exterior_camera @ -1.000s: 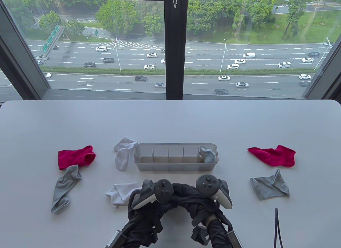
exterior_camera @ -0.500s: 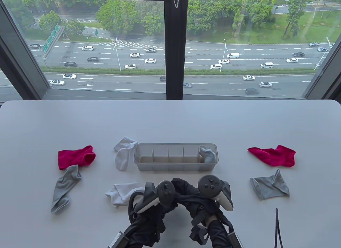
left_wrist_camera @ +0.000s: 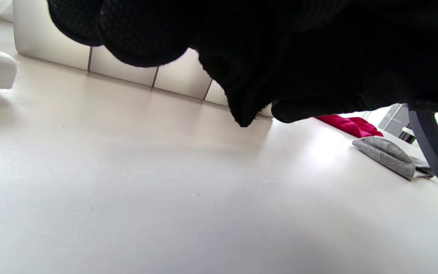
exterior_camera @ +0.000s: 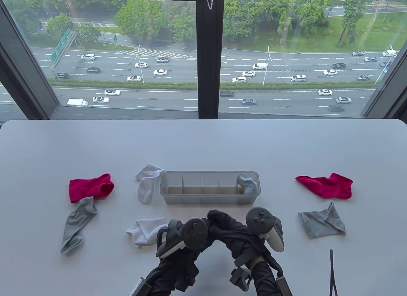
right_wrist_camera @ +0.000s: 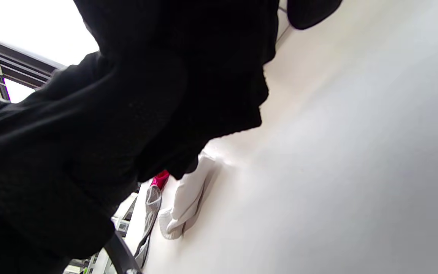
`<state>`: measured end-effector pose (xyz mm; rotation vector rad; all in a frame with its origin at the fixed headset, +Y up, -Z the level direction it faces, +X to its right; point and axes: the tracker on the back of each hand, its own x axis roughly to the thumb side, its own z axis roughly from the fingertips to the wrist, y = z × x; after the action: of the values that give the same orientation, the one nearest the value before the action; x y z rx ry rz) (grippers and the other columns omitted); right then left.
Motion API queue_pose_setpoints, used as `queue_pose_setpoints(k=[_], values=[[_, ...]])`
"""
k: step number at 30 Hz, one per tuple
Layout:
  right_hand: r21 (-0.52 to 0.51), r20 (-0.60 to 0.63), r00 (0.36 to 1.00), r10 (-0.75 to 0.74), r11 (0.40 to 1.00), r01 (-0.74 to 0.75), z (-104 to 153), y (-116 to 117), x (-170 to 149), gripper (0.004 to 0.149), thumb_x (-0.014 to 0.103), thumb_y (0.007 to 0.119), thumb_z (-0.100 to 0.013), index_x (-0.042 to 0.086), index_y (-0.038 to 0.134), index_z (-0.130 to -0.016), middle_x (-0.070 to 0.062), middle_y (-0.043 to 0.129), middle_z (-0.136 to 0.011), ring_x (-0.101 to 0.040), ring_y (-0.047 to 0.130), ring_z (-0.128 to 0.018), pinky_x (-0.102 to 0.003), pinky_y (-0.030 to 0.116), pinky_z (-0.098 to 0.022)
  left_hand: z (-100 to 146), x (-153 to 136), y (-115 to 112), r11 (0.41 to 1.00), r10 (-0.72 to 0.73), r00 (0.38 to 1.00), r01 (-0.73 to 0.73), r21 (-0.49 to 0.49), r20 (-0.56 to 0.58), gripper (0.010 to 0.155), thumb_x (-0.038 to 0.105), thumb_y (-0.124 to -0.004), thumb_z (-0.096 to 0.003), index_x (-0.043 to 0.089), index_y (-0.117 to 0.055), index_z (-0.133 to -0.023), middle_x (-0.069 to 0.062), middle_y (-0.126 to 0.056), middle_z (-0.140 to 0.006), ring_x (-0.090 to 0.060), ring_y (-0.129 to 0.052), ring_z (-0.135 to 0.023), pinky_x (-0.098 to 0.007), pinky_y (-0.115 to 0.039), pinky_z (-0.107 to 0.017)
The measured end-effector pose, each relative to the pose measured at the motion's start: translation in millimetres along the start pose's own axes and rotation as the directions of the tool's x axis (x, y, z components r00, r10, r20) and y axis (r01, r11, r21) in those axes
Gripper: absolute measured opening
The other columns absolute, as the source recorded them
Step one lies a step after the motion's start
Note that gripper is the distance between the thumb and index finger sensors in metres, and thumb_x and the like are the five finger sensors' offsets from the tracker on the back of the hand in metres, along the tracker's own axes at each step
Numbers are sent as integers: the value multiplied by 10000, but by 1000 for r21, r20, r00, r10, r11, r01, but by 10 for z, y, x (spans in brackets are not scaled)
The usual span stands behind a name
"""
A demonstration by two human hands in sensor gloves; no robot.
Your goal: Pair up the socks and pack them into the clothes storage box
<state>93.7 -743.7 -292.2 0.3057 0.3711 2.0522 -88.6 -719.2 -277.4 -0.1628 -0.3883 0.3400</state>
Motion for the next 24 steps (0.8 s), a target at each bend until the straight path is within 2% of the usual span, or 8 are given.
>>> queue_pose_setpoints(k=[2,5,9,11,13,15,20,24], values=[[-38,-15,998,69,997,-69,11,-13,29,509,383,692,-577,207,568,-1038,-135,846,-867,-284,867,-764,-589,568,-730,-14,18,9,1000,-2,1000,2,-2,-6,627,442,-693,-494,44,-603,-971,-172,-845,-688,-305,-905,-521,-606,-713,-596],[-89,-41,998,36,995,-40,21,-23,-4,481,392,632,-606,135,587,-1010,-79,903,-746,-232,922,-653,-556,612,-716,4,95,-17,996,-85,996,85,-13,-4,813,447,-750,-496,129,-307,-1099,-189,-574,-1061,-438,-679,-954,-687,-519,-734],[-59,-31,999,-22,998,20,21,-3,-22,524,391,612,-607,148,512,-1059,-90,849,-865,-297,856,-795,-593,560,-729,8,160,17,988,-140,990,140,63,-7,635,356,-755,-510,83,-517,-1031,-158,-798,-844,-343,-883,-696,-615,-683,-661],[61,32,993,-110,992,108,3,12,-19,658,397,670,-585,281,325,-1133,-173,441,-1204,-465,525,-1043,-663,450,-739,6,91,35,994,-100,995,99,38,8,598,391,-714,-506,55,-605,-989,-155,-869,-712,-308,-927,-551,-599,-737,-596],[134,35,988,-149,981,143,-19,15,-33,611,339,730,-574,303,445,-1113,-170,528,-1175,-427,572,-1040,-625,466,-751,5,1,62,999,-37,999,37,37,-8,591,417,-694,-510,28,-659,-954,-150,-905,-607,-298,-951,-449,-591,-770,-541],[30,6,994,-111,993,111,-8,-18,-35,523,318,748,-566,310,603,-1069,-149,723,-1073,-346,746,-956,-585,495,-763,18,-46,72,999,-20,999,21,38,-35,588,439,-704,-515,44,-677,-950,-156,-918,-578,-335,-966,-463,-620,-738,-580],[-118,-42,995,89,989,-93,37,-67,5,493,386,647,-612,156,604,-1046,-109,908,-784,-242,929,-659,-549,643,-704,7,84,5,996,-88,996,88,9,27,752,473,-722,-503,135,-406,-1096,-200,-586,-1092,-461,-687,-958,-689,-525,-734],[-137,-24,999,38,990,-41,53,-75,27,534,440,667,-596,169,570,-1046,-97,907,-762,-225,918,-647,-543,636,-710,11,134,24,991,-126,992,126,47,4,662,409,-716,-508,75,-498,-1036,-173,-784,-868,-351,-869,-687,-628,-667,-660]])
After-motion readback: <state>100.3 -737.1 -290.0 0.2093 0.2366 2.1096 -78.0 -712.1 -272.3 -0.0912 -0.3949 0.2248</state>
